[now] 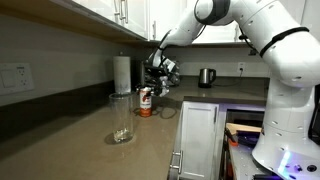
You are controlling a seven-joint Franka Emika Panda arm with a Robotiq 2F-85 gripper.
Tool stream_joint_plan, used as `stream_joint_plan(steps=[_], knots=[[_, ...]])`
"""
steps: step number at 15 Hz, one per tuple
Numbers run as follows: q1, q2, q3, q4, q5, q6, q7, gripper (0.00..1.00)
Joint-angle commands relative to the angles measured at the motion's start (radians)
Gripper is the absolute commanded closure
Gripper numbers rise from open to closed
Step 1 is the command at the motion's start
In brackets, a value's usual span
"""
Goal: Pour the contents from the can into the glass cup then put the can on the table
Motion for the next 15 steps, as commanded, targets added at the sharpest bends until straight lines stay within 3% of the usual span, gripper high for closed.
stream_joint_plan(steps=[1, 15], knots=[[0.03, -0.074, -0.013, -0.077, 0.007, 0.035, -0.006, 0.75], [0.104, -0.277, -0.009, -0.248, -0.006, 0.23, 0.019, 0.75]])
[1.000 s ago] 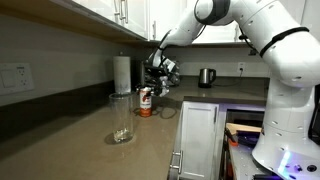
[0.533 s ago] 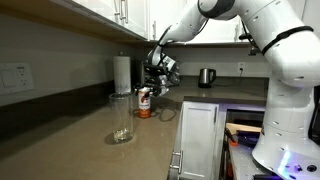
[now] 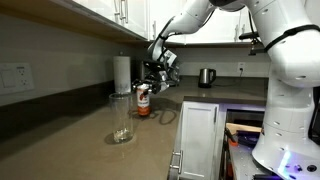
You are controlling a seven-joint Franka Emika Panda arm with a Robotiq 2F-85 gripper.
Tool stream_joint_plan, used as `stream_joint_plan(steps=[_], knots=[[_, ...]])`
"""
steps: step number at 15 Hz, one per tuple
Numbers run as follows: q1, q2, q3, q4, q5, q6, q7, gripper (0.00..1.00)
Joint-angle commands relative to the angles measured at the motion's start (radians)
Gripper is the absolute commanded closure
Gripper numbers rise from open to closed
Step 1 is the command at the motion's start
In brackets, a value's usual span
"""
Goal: Pour the contents from the can into the glass cup then put the can on the table
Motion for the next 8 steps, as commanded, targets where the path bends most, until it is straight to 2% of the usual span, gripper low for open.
stream_joint_plan(steps=[1, 2, 3, 4, 8], knots=[[0.017, -0.099, -0.003, -0.077, -0.007, 0.044, 0.016, 0.75], [0.018, -0.113, -0.003, -0.088, -0.008, 0.052, 0.011, 0.75], [0.003, -0.041, 0.005, -0.033, -0.002, 0.021, 0.001, 0.75], [0.003, -0.047, 0.005, -0.037, -0.002, 0.023, 0.001, 0.5], [0.003, -0.032, 0.005, -0.037, -0.002, 0.023, 0.001, 0.5]])
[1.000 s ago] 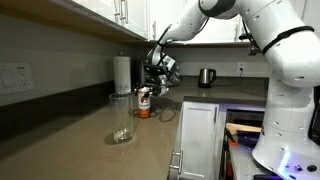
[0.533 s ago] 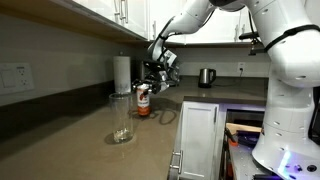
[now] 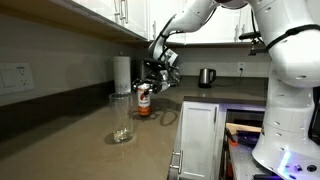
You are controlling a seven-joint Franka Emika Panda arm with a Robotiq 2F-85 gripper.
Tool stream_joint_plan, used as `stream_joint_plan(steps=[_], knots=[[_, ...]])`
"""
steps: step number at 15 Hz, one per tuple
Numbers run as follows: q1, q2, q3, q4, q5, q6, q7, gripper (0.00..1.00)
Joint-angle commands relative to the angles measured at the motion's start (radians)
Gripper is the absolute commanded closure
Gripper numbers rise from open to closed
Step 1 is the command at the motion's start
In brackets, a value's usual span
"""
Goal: Pour the contents from the can into the glass cup then put the can on the table
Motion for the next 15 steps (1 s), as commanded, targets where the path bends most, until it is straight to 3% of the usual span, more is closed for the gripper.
stream_joint_plan(steps=[1, 2, 3, 15], knots=[[-0.005, 0.002, 0.005, 0.002, -0.002, 0.0, 0.001, 0.5], [-0.005, 0.002, 0.005, 0.002, -0.002, 0.0, 0.001, 0.5], [-0.005, 0.002, 0.005, 0.002, -0.002, 0.0, 0.001, 0.75], [0.019, -0.141, 0.043, -0.11, 0.018, -0.049, 0.004, 0.75]])
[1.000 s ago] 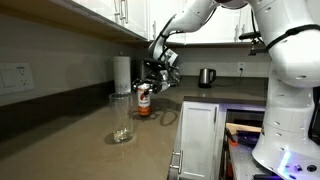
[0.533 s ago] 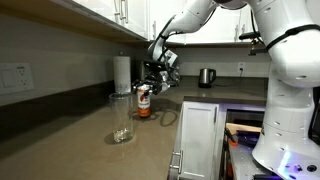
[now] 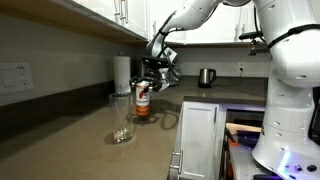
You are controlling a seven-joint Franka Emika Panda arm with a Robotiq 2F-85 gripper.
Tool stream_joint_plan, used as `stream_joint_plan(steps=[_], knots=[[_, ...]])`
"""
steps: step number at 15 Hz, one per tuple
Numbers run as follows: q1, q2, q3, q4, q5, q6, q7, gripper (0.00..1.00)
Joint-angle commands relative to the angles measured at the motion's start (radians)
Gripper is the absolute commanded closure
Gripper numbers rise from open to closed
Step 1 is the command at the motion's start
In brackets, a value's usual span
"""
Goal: Pour the contents from the can into the glass cup then put the can on the table
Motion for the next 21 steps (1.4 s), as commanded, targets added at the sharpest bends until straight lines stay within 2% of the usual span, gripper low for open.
stream_joint_plan(steps=[1, 7, 8, 16, 17, 21], knots=[[0.011, -0.111, 0.0, -0.076, 0.021, -0.004, 0.009, 0.75], [0.02, -0.219, 0.004, -0.128, 0.028, 0.009, 0.034, 0.75], [0.014, -0.151, 0.004, -0.084, 0.004, -0.002, 0.003, 0.5], [0.013, -0.187, 0.005, -0.107, 0.004, 0.001, 0.005, 0.5], [0.013, -0.187, 0.005, -0.107, 0.004, 0.001, 0.005, 0.75], [0.02, -0.204, 0.008, -0.112, 0.012, 0.028, 0.039, 0.75]])
